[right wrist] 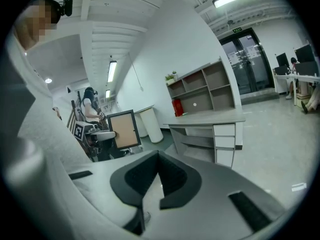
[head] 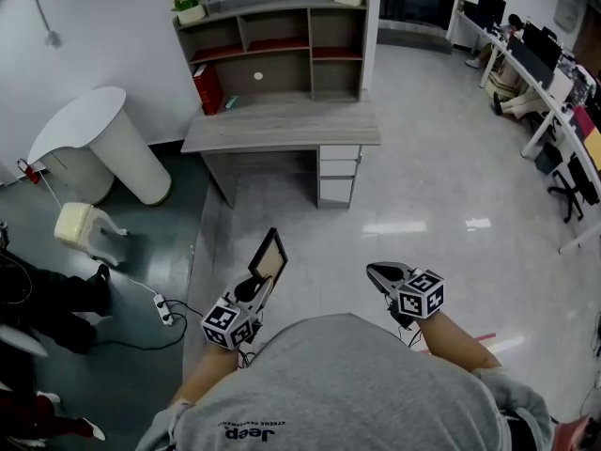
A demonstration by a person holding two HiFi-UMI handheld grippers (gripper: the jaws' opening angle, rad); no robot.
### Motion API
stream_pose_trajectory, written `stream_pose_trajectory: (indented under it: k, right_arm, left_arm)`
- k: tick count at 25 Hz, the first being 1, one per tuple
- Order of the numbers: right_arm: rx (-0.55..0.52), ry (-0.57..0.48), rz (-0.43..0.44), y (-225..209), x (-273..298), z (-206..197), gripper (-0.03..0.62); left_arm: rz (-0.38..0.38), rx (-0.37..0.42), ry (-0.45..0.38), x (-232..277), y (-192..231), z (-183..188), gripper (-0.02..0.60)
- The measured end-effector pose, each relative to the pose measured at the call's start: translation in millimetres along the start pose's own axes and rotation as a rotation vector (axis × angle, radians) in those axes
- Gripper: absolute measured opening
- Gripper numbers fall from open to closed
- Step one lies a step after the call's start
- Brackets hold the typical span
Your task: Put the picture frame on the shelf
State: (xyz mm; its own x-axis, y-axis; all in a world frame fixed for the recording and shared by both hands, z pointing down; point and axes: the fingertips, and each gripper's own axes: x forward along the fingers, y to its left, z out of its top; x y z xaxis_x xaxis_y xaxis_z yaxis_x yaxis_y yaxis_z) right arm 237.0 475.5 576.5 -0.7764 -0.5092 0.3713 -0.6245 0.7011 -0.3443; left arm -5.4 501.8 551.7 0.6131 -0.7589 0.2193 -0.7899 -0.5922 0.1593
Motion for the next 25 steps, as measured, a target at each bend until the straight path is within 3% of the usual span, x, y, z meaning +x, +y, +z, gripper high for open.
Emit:
stream_pose_trajectory:
  k: [5,12,18,25]
  right_arm:
    - [0.019,-0.001,0.002,-27.2,-25.5,-12.6,0.014]
    - [0.047,0.018,0.028,-34.7,-9.2,-19.2,0.015]
    - [0.036,0.049,0.017,-37.0,30.0,-6.1,0.015]
    - [0.051,0.017,-0.076,-51.8,107.6,42.7,0.016]
  left_arm:
    - [0.013,-0.010,-0.008,13.0,-26.5,0.2,0.100]
    - [0.048,-0.019,-0.007,8.4,-14.9,0.6,0.100]
    - [0.034,-0.043,-0.020,17.2,30.7,1.6,0.100]
    - [-0.049,-0.036,-0.033,45.6,129.4,25.4,0.100]
